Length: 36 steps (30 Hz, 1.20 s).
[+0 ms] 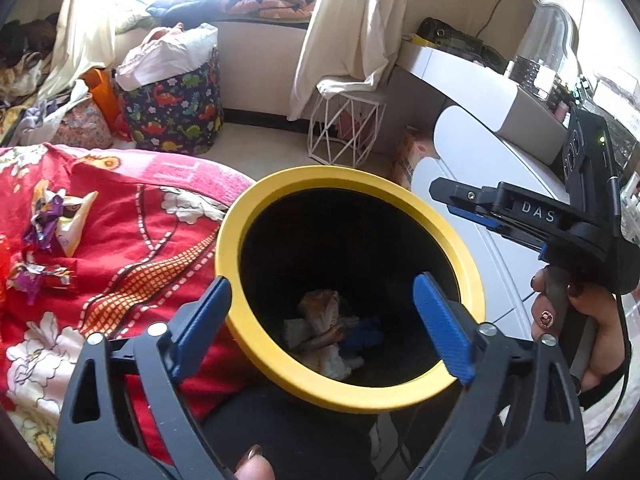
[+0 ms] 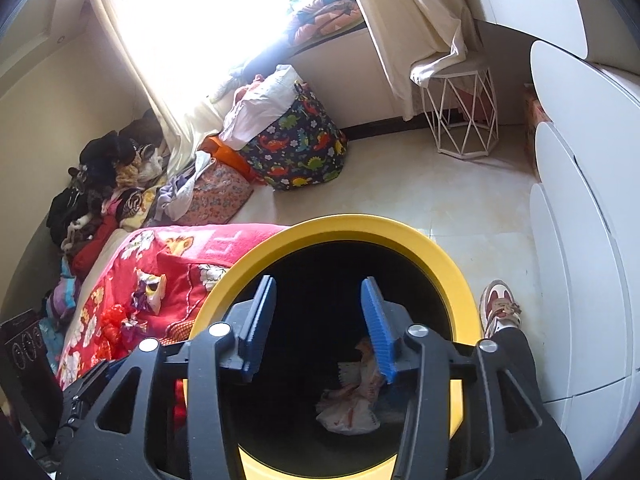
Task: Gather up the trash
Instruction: 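Open both tools to drop the wrapper and bag into the bin, then move both tools back over the bedspread toward the red plastic bag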
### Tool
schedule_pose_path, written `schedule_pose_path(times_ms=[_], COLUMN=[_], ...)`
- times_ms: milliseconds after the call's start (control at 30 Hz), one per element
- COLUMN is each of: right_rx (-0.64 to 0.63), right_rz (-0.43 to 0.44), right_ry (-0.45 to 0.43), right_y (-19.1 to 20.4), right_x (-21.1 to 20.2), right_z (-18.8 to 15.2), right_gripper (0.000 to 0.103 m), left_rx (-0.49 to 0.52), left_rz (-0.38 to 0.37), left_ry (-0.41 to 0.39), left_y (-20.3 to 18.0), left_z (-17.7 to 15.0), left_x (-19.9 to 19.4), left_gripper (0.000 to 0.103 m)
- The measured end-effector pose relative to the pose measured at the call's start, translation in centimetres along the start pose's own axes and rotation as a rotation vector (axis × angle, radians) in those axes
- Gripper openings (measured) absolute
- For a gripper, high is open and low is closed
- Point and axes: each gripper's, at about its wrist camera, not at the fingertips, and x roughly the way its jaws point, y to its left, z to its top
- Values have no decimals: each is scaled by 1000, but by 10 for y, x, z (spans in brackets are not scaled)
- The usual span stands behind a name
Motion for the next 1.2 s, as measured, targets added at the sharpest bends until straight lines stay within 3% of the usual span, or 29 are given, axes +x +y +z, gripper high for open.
schedule_pose_path(times_ms=[200, 533, 1200], right_rx=[-24, -67, -211], right_rz=[-4, 14, 100], right_ry=[-10, -38, -91], right_y=[5, 21, 85], right_x=[0, -5, -16], right_z=[0, 0, -8], right_gripper=[60, 70, 75], left_rx=[-20, -42, -89], left_rz=[31, 75, 165], left_ry=[-21, -73, -169], left_y=[5, 20, 60], left_z=[-1, 0, 4], left_x=[-7, -30, -81], left_gripper=[92, 92, 92])
